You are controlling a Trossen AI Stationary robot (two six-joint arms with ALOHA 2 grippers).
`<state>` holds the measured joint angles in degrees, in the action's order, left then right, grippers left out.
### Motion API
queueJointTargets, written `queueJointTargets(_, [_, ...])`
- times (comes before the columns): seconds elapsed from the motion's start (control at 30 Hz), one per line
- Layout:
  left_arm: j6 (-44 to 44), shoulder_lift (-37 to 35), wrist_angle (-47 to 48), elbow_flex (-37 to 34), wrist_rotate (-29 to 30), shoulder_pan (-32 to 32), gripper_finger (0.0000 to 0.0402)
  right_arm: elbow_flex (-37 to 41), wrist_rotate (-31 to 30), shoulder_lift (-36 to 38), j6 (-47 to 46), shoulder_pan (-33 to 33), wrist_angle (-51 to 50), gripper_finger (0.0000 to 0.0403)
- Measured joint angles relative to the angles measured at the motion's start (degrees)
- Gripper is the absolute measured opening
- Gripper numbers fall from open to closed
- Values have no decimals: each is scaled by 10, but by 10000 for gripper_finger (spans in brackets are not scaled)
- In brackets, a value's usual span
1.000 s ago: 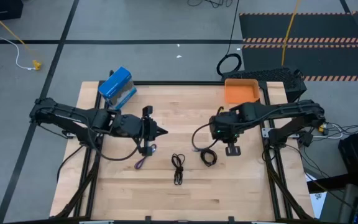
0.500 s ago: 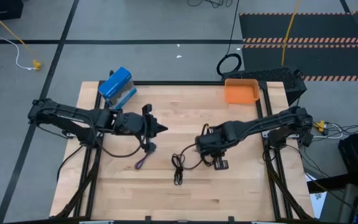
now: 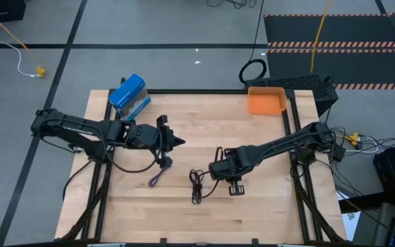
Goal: Pick and place USB-C Cables
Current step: Put the right black charger cable into the orange bin
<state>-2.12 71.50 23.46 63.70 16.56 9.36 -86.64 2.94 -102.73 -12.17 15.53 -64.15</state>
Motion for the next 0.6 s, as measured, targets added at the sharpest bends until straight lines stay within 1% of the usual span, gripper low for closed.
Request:
queueJointTargets(0.17, [2, 0, 0, 0, 0, 7, 10, 39, 1, -1, -7, 1, 41, 1])
queueJointTargets(0.27, [3, 0, -1, 0, -1, 9, 10, 72, 1, -1, -7, 1, 63, 13])
queueJointTargets(0.43, [9, 0, -1, 0, 0, 9, 10, 122, 3, -1, -7, 1, 104, 51])
queueJointTargets(0.6, [9, 0, -4, 0, 0, 9, 10, 151, 3, -1, -7, 1, 125, 98])
